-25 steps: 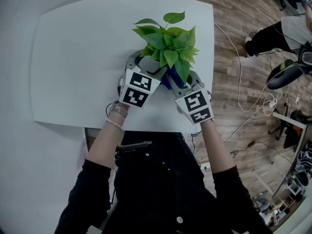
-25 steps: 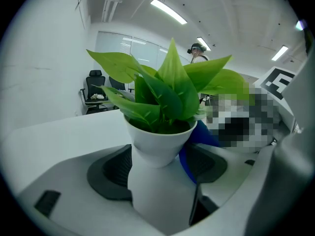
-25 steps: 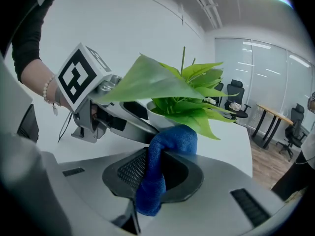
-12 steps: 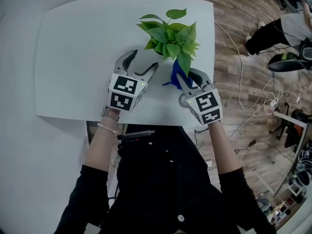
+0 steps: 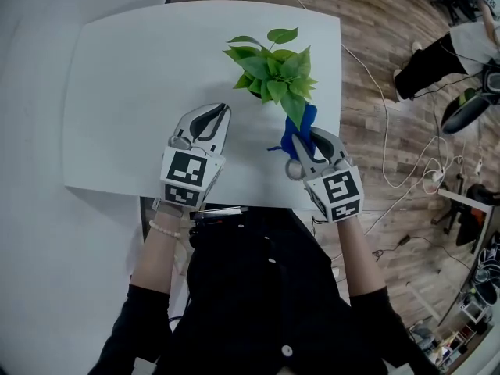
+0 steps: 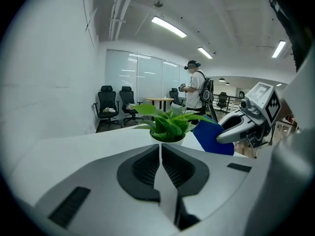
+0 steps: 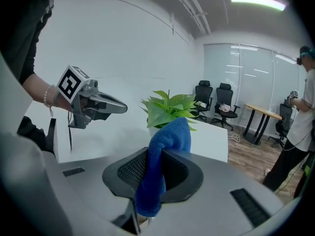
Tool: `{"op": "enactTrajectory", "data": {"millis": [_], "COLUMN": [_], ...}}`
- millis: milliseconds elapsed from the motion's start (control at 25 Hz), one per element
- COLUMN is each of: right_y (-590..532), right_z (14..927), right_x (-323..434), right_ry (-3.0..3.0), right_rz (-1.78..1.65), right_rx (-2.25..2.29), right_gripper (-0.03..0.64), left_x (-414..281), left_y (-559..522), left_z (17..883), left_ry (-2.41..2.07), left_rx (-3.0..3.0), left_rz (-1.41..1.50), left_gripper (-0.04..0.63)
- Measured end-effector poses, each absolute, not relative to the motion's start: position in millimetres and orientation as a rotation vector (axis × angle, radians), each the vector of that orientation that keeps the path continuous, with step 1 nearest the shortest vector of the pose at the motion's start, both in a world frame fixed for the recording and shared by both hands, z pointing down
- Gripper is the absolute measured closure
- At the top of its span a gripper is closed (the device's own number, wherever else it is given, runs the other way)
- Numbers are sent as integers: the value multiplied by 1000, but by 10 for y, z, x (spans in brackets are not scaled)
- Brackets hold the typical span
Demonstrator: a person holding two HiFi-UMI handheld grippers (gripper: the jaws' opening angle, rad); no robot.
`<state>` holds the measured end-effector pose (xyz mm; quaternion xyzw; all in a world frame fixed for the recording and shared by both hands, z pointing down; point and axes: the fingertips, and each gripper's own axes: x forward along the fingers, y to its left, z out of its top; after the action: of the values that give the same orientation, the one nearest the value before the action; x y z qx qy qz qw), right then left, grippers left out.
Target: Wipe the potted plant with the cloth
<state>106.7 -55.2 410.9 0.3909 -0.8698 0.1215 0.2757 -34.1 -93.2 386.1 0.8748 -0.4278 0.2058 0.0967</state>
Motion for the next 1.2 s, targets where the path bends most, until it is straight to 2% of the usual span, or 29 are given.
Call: {"op": "enactTrajectory", "data": {"millis": [480,1200], "right_y": [-388,-547], "right_z": [3382,2366], "right_x": [1189,1034], "right_ry": [-2404,-2558], "right_rz": [206,-28], "right_rx": [1122,1217], "right_gripper": [522,522], "left_x": [-182,-258], "left_y": [-764,-688], "left_z": [3131,2510], "left_ry": [-1255,-1361], "left_rx": [2706,2678], "left_rz": [477,373], "left_gripper": [581,581]}}
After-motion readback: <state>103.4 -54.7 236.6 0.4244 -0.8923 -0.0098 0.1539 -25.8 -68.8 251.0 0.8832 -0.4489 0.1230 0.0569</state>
